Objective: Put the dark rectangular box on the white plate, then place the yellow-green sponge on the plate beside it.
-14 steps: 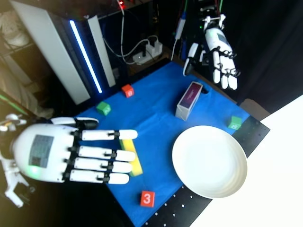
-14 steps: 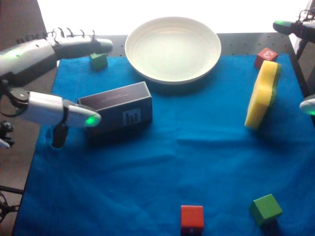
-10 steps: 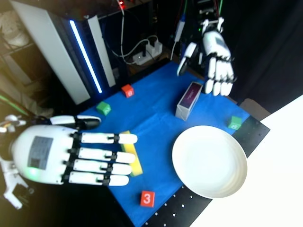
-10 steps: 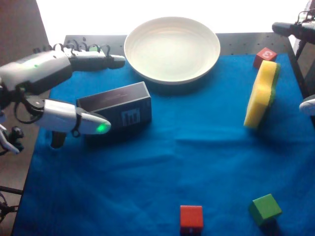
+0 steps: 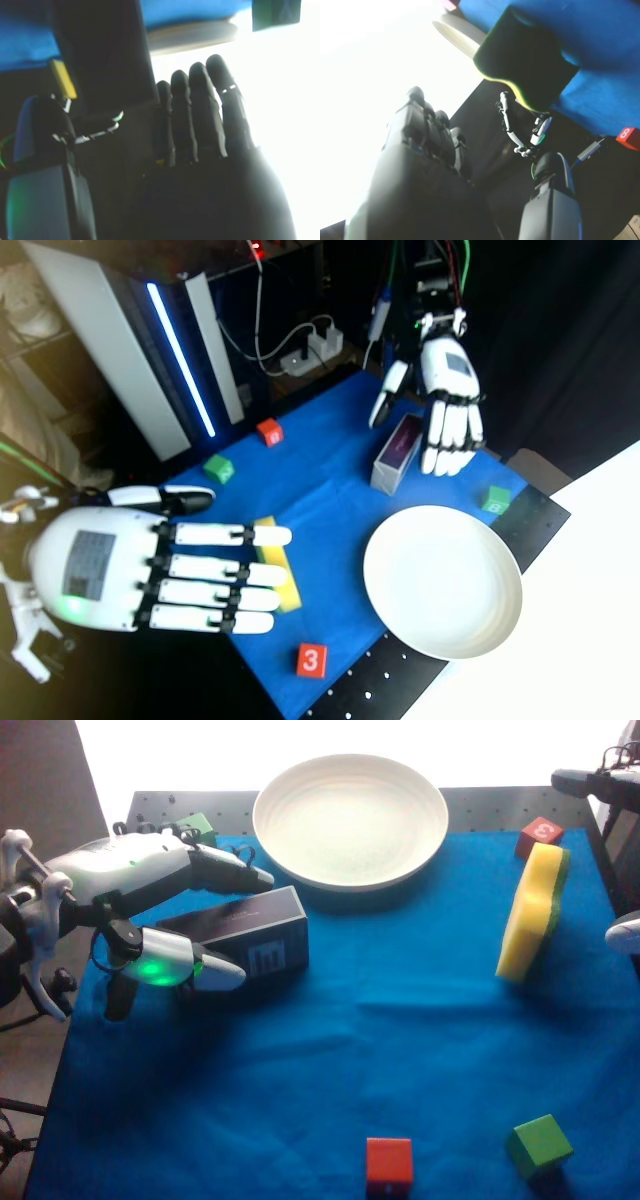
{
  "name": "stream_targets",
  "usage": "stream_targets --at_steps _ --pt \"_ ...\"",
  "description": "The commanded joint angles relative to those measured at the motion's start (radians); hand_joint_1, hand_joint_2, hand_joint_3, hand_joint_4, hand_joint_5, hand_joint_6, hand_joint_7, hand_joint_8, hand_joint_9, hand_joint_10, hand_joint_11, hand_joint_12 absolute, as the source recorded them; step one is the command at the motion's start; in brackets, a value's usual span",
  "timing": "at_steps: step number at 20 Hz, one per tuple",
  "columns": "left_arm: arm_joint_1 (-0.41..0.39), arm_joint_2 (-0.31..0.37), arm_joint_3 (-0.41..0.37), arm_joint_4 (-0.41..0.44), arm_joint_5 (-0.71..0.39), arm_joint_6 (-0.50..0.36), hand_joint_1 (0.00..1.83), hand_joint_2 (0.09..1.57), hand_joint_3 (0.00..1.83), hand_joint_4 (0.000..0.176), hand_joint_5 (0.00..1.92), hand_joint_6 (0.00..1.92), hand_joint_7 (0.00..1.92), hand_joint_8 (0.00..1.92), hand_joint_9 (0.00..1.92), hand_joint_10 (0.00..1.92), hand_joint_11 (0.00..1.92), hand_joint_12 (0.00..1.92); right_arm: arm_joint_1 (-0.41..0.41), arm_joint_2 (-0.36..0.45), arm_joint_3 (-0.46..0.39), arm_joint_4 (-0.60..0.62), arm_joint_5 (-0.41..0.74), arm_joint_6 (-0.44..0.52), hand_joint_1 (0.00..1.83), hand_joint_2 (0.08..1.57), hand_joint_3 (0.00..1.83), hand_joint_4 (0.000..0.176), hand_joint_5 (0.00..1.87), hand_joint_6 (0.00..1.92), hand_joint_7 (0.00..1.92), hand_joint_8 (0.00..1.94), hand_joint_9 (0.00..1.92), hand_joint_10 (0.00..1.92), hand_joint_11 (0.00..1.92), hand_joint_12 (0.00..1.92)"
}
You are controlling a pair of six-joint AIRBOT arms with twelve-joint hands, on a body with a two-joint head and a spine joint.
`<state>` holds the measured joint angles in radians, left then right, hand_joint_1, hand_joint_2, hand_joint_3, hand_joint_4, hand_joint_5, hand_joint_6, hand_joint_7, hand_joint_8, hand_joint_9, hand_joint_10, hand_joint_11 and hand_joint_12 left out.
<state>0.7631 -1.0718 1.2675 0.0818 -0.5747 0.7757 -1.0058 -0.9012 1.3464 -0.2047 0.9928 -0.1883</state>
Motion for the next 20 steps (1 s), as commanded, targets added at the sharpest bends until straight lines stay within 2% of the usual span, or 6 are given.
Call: stream_targets --at_steps 1,3,12,13,18,20 --pt "-0.016 -0.003 0.005 -0.020 -0.105 0.001 1.14 1.15 0.01 0.000 0.73 0.94 0.85 1.02 0.75 0.78 0.46 1.48 0.014 0.002 0.004 0.047 0.105 0.003 0.72 0.92 0.00 0.100 0.10 0.00 0.09 0.00 0.00 0.00 0.00 0.00" --pt "-0.045 -0.003 0.009 -0.016 -0.110 0.010 1.36 1.16 0.00 0.000 0.80 1.18 0.89 1.11 0.85 1.30 0.67 1.45 0.014 0.002 0.004 0.047 0.105 0.005 0.67 0.93 0.00 0.100 0.09 0.00 0.07 0.00 0.00 0.00 0.00 0.00" --pt "-0.352 -0.116 0.160 0.088 0.002 0.071 1.38 1.11 0.00 0.000 0.86 1.13 0.98 0.93 0.98 1.14 0.87 1.27 0.014 -0.011 0.013 0.043 0.105 0.010 0.73 1.00 0.01 0.117 0.12 0.00 0.10 0.00 0.08 0.02 0.12 0.06" --pt "-0.375 -0.157 0.204 0.088 0.027 0.071 1.38 1.11 0.00 0.000 0.85 1.17 1.00 0.86 0.96 1.15 0.84 1.21 0.014 -0.015 0.017 0.042 0.105 0.011 0.70 1.00 0.01 0.135 0.10 0.00 0.08 0.00 0.07 0.01 0.10 0.05" --pt "-0.436 -0.322 0.387 0.092 0.101 0.072 1.35 1.15 0.00 0.000 0.82 1.15 0.97 1.06 0.81 1.30 0.29 1.37 0.015 -0.035 0.040 0.037 0.105 0.035 0.72 0.99 0.00 0.128 0.10 0.00 0.10 0.00 0.09 0.01 0.10 0.06" --pt "-0.466 -0.381 0.459 0.147 0.153 0.072 1.36 1.14 0.00 0.000 0.83 1.12 0.97 1.08 0.86 1.27 0.33 1.42 0.036 -0.053 0.061 0.009 0.105 0.065 0.78 1.00 0.00 0.107 0.10 0.00 0.10 0.01 0.10 0.01 0.11 0.06"
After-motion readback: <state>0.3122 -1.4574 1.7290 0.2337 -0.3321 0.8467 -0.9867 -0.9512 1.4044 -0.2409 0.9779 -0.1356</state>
